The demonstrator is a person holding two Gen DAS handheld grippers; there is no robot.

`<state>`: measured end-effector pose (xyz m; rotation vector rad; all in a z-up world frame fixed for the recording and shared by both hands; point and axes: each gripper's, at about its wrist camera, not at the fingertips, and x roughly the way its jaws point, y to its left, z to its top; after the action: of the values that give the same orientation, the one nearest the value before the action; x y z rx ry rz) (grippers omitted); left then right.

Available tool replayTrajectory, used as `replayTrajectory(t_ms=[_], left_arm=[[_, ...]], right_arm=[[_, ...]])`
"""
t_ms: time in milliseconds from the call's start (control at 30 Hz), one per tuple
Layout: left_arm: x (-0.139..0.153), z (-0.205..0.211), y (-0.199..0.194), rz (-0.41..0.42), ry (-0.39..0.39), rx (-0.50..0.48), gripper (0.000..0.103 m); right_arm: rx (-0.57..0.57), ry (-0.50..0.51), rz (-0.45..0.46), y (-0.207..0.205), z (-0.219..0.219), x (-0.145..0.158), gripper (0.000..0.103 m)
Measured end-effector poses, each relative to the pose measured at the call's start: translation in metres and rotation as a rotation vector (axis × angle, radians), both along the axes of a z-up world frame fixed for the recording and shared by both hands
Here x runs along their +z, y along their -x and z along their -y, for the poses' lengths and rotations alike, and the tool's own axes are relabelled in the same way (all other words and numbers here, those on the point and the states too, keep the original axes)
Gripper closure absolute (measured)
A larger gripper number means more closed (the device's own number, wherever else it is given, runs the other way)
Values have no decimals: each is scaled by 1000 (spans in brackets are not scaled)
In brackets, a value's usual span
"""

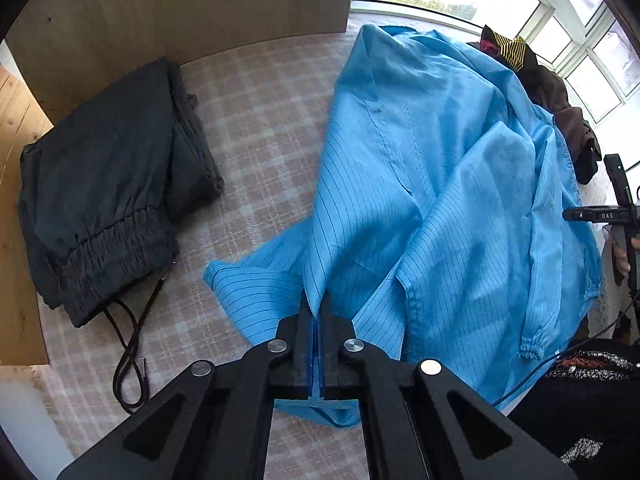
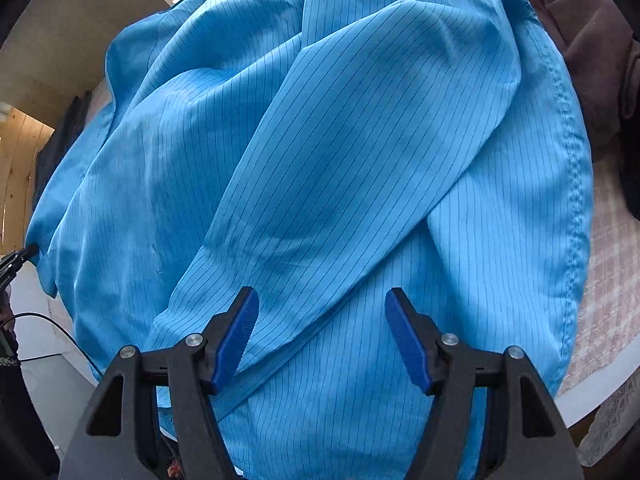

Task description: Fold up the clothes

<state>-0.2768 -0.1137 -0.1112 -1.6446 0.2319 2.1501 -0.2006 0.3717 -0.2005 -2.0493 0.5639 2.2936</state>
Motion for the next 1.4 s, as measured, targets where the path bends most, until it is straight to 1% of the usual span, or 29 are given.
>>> replayTrajectory(t_ms=[67,200,233,267,300,333,400,533,600,633,667,733,800,833,900,967,1000,1033,1067,1100,1133,1233,1267,1367,1400], left_arm=[[14,17,10,-38,16,44,103],[35,47,28,-89,26,113,103],[36,50,32,-92,33,119,103],[36,53,35,-95,41,125,103],[34,53,38,-94,54,126,103],[33,52,41,-92,68,126,103],[29,48,45,-91,90,120,103],[21,47,50,-74,104,125,103],[15,46,51,-58,122,126,103],[12,46,51,-50,131,127,103],[9,46,52,-43,138,131,103],[4,44,53,-29,152,138,103],[-1,39,54,-17,165,141,103],[-3,37,56,-12,172,143,103],[-7,32,59,-1,184,147,100],[1,33,61,-12,199,160,95],[6,33,61,-18,206,166,95],[10,34,62,-23,213,173,94],[15,34,63,-29,220,179,91],[19,35,63,-34,228,186,87],[23,35,64,-40,235,192,87],[36,36,66,-57,256,210,90],[40,22,70,-72,243,180,90],[51,-19,82,-115,205,92,84],[48,-38,90,-110,175,57,79]], right_arm=[[11,8,5,3,9,-5,38],[51,-48,-15,15,27,-11,38],[66,-67,-24,17,32,-11,39],[100,-101,-46,18,38,-10,45],[142,-139,-53,19,44,-9,77],[178,-168,-63,20,49,-7,100],[193,-159,-104,19,45,6,100],[185,-269,-215,12,15,60,100],[151,-363,-257,7,-18,95,100],[133,-430,-267,6,-40,112,100],[114,-514,-267,10,-74,130,100],[57,-707,-253,24,-132,162,100],[-29,-910,-223,40,-199,182,100],[-79,-973,-180,48,-234,185,100],[-151,-968,-92,61,-284,181,100],[-214,-961,-12,72,-329,177,96],[-207,-956,-3,75,-335,177,87],[-190,-957,-1,76,-337,177,76],[-166,-952,-9,76,-335,179,72],[-134,-933,-11,75,-332,181,63],[-107,-912,-11,74,-327,183,59],[-85,-889,-36,69,-306,195,59],[-67,-890,-54,70,-297,199,59],[-15,-921,-92,80,-274,213,58],[-4,-926,-97,85,-270,219,58]])
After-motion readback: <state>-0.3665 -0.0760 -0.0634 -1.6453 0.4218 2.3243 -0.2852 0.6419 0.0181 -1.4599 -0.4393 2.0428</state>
